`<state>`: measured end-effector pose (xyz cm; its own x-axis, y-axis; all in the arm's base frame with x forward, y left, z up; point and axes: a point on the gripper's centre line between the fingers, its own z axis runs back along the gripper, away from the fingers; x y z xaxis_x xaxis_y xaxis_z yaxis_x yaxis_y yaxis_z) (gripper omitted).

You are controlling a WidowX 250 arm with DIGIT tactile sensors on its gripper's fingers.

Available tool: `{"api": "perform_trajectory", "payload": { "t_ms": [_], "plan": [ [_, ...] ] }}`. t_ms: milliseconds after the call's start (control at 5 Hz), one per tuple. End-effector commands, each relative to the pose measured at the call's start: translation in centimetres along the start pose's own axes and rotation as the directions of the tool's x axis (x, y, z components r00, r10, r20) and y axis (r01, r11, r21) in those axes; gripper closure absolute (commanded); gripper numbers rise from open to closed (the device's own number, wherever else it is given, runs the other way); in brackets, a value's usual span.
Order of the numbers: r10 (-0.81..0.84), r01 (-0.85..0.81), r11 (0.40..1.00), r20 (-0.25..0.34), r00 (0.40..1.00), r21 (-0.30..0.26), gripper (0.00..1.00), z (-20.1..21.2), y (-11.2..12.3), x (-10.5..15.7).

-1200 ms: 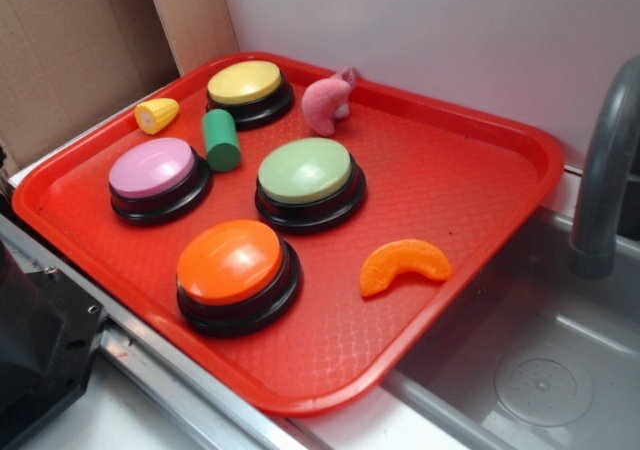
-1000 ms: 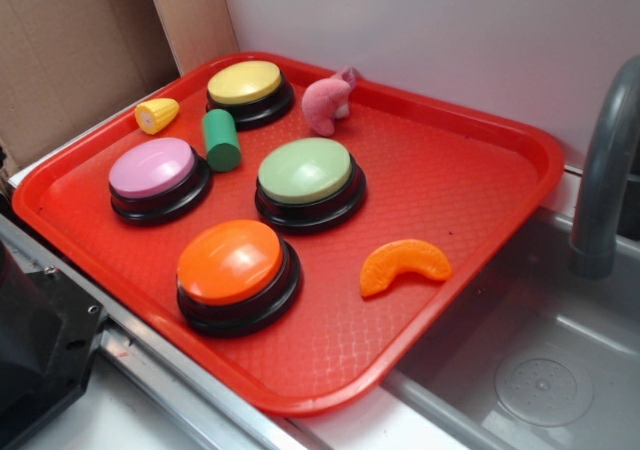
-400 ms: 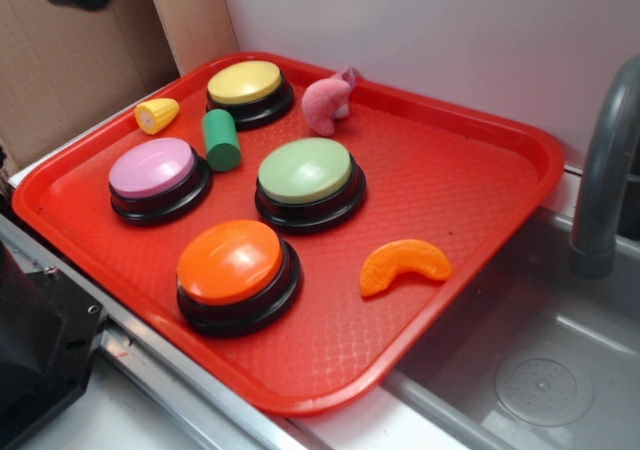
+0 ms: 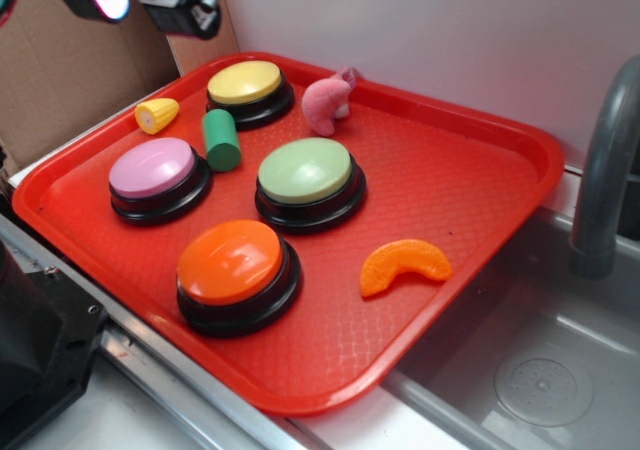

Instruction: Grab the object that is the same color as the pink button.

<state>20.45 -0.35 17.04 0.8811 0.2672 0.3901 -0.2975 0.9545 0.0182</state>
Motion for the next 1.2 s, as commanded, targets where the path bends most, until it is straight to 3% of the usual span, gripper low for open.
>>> {"api": "perform_trajectory", "payload": {
  "t_ms": [0, 200, 1000],
  "plan": [
    [0.044, -0.05, 0.998, 0.111, 0.993, 0.047, 0.0, -5.2, -0.6, 4.5],
    [0.03, -0.042, 0.995, 0.138, 0.99, 0.086, 0.0, -8.0, -1.0, 6.3],
    [-0.102, 0.09, 0.984, 0.075, 0.992, 0.154, 0.0, -16.9, -3.3, 10.3]
  ]
}}
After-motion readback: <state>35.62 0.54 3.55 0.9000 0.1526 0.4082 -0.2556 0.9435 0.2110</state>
